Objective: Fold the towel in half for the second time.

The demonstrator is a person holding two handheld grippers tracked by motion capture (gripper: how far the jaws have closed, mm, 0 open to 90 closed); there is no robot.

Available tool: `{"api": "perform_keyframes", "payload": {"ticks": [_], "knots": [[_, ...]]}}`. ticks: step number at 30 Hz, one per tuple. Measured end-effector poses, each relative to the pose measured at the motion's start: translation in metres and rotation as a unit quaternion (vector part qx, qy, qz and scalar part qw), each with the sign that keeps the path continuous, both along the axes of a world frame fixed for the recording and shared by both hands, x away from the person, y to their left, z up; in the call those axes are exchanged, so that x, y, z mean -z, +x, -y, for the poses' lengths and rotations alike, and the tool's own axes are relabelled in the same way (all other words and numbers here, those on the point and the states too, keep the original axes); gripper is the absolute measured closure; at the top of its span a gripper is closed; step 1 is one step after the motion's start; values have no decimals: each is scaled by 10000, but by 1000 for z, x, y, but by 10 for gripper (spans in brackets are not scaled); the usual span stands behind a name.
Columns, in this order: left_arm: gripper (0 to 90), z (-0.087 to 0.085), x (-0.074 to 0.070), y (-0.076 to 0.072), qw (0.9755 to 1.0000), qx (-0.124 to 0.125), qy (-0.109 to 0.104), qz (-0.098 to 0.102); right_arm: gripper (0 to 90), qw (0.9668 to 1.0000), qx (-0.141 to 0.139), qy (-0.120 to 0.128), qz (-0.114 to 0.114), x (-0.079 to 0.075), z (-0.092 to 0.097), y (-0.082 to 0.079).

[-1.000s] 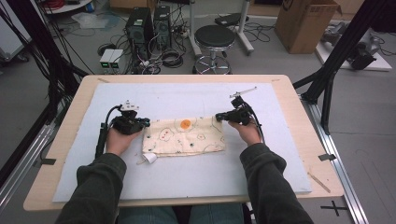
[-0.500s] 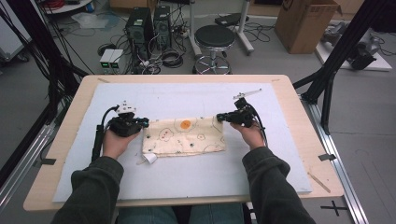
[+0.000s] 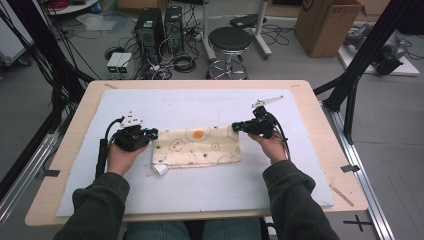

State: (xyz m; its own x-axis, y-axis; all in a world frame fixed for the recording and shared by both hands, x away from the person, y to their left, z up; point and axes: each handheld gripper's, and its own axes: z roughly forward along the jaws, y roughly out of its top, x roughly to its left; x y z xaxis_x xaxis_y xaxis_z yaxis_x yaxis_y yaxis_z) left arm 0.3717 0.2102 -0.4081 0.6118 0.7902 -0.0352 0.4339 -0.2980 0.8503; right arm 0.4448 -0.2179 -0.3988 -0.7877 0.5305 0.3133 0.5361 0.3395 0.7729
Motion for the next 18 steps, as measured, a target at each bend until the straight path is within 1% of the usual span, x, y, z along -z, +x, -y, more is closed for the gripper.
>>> {"api": "perform_keyframes", "payload": {"ticks": [1,3,5,7,11,12,13,15,17,18], "knots": [[849,0,0,-1,10000,20,42,12,848,10000,-10,3,6,0,-1,-1],[849,1,-2,-4,9999,64,18,86,847,10000,-55,-31,-43,0,-2,-3],[849,1,-3,-8,9998,101,43,144,847,9999,-88,-101,0,-1,-2,-5],[849,1,-1,-12,9998,109,67,158,847,10000,-66,-59,45,-1,-1,-9],[849,0,3,-19,9997,189,56,158,847,9999,-102,-79,-1,4,2,-15],[848,0,4,-21,9995,237,119,160,846,9999,-123,-88,-11,5,3,-17],[848,1,5,-23,9995,236,87,169,846,9998,-150,-105,-11,7,3,-19],[848,1,5,-26,9992,295,166,198,846,9998,-168,-116,26,7,3,-22],[848,2,5,-30,9990,343,184,226,846,9997,-185,-127,7,8,5,-26],[848,3,5,-32,9989,370,201,223,846,9997,-199,-136,43,8,5,-28]]}}
